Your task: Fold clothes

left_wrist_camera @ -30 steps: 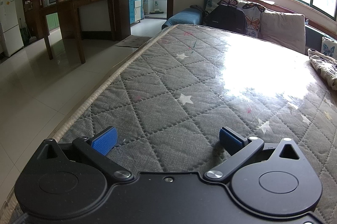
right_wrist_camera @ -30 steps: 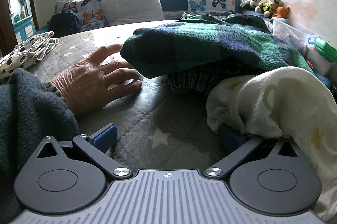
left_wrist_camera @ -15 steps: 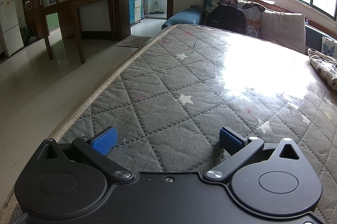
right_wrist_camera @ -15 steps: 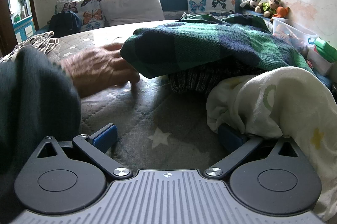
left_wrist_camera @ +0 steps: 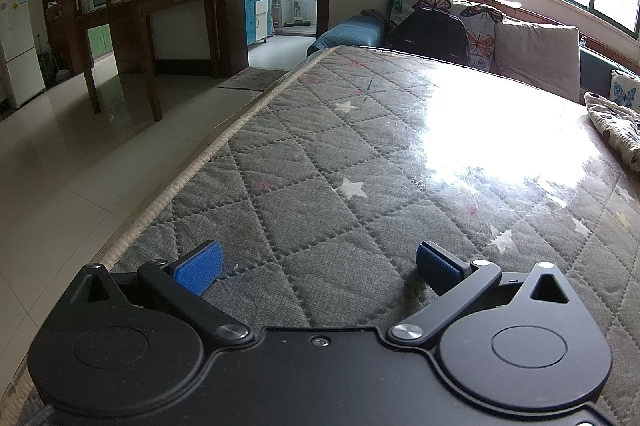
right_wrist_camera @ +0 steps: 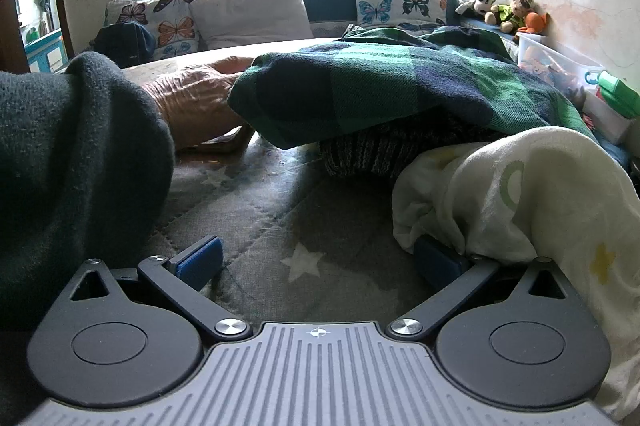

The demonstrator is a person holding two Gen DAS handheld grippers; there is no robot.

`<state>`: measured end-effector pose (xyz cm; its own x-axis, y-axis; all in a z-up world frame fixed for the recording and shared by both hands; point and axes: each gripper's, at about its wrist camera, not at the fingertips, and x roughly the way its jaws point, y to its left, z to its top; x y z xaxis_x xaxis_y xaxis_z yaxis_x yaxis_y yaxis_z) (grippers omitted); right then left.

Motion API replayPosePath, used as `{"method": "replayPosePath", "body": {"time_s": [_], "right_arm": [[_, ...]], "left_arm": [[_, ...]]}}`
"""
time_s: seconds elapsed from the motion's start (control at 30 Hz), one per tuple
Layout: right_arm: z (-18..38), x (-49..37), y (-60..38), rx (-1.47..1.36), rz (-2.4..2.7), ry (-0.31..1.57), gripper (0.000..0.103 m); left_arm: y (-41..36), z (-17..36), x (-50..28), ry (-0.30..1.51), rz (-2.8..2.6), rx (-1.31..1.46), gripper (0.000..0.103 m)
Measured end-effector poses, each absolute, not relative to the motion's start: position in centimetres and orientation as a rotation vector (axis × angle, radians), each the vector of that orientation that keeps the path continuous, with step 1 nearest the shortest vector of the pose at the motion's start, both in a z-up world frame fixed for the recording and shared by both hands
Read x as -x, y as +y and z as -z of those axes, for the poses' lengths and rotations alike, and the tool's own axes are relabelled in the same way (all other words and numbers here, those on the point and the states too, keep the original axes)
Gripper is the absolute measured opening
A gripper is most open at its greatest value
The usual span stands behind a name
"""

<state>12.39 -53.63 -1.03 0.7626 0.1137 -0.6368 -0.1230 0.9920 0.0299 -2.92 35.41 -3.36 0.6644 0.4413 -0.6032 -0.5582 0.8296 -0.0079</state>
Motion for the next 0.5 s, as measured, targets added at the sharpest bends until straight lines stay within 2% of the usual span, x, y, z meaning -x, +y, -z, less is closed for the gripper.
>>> {"method": "replayPosePath", "body": {"time_s": [0.5], "right_arm": [[1.01,-12.32,-53.56,0.013,-0.129,0.692,0.103]], "left_arm": [[35.34,3.43,2.90,0.627,-0.569,0.198,0.103]]}}
